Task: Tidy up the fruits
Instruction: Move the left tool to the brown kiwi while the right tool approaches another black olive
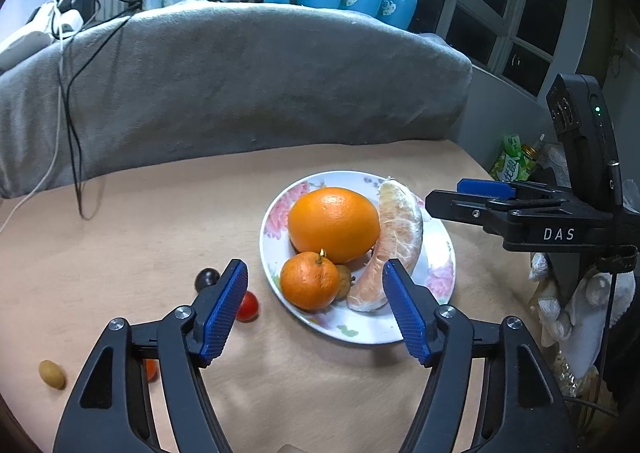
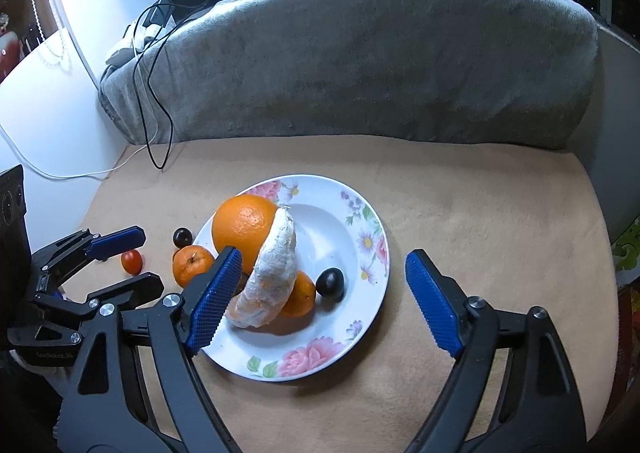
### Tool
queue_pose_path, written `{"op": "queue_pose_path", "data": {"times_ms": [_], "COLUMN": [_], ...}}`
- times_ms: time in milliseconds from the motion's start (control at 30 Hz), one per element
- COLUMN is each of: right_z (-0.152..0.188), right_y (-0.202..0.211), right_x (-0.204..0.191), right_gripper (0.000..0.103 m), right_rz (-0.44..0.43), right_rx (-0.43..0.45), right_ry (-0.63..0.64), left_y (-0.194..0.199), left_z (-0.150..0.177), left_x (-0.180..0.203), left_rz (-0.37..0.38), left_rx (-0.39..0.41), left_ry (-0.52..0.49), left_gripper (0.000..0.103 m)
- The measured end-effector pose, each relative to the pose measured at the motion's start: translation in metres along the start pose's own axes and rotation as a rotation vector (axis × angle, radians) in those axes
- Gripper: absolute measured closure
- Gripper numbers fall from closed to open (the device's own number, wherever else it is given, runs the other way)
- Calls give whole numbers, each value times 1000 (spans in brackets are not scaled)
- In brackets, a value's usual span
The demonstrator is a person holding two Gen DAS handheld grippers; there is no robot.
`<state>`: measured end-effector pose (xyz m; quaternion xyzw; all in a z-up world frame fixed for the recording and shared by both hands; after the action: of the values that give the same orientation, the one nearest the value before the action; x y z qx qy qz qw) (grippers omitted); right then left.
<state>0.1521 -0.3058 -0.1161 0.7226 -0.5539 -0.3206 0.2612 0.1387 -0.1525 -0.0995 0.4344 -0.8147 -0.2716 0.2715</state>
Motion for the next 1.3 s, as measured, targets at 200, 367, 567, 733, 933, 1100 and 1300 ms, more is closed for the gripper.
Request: {"op": "queue_pose_path", "data": {"times_ms": [200,367,567,733,933,1100,1300], "right_z": [-2,-5,-12,-16,-18,-20,-23], "right_y": [2,4,9,10,7,3,-6], "right_x": [-5,-13,-28,-42,-58,-74,-100], "right_gripper": [16,16,16,16,16,16,16], "right_rz": [-2,-11,-36,-63,-87,-125,-160], "right_rx": [1,6,25,37,35,25,10], "right_ry": [-8,1,18,44,73,98,164], "left_y": [8,17,28,41,58,73,86], "left_z": [1,2,6,12,28,46,68], "left_x": [-8,-19,-36,-55,-85,-110,-130], "left_rz": [-27,-49,-86,-129,-195,-256,-293], "left_rx": [15,27,43,53,51,42,25], "left_ry": [3,21,45,67,109,142,172], "left_gripper": [31,31,31,31,31,31,31]}}
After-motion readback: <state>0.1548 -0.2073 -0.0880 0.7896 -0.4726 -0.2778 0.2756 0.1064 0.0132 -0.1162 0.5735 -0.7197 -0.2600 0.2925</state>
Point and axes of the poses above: each gripper's, at about its wrist camera, not at the fingertips, and y roughly against the way its jaws point, x to its right, z to its underside, the point moved 7 cm from there along -y, roughly the way its jaws point, and after that the axes turned 2 degrees about z, right-handed, at the moved point
